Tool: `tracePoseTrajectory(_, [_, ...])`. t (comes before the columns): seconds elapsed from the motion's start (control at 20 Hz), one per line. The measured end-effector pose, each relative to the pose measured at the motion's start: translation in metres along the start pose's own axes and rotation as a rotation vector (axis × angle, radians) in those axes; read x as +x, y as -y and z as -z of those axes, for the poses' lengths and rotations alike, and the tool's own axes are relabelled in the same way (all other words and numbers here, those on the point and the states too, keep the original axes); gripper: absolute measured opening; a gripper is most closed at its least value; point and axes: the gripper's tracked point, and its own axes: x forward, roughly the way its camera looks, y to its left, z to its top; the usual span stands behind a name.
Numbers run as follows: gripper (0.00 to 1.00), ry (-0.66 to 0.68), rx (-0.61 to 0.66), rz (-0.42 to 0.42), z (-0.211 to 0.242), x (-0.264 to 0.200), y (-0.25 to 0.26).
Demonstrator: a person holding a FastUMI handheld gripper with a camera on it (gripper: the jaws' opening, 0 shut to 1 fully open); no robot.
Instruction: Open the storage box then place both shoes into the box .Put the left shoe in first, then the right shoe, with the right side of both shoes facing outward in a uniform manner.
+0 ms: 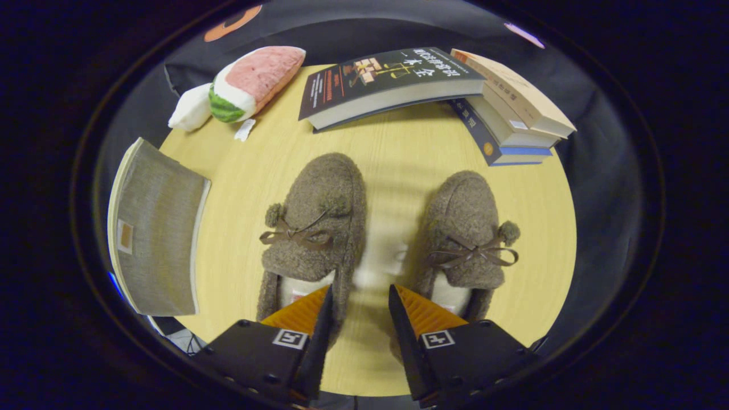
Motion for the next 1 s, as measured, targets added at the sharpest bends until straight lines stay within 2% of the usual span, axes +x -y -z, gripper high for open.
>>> tracePoseTrajectory(0.15, [0.36, -0.028, 0.048, -0.057, 0.004, 0.007, -0.009])
tracePoseTrajectory(0.25, [0.31, -0.033, 0.062, -0.099, 0.002, 0.014, -0.015])
tracePoseTrajectory(0.35, [0.09, -0.024, 0.068, -0.114, 0.003, 0.011, -0.017])
tracePoseTrajectory(0.4, [0.09, -0.013, 0.072, -0.120, 0.001, 0.007, -0.017])
tracePoseTrajectory(0.5, [0.01, -0.009, 0.087, -0.140, 0.002, 0.005, -0.018])
tracePoseTrajectory(0.75, [0.01, 0.000, 0.231, -0.213, 0.005, -0.015, -0.017])
tracePoseTrajectory(1.0, [0.00, 0.033, 0.263, -0.268, 0.002, -0.066, -0.024])
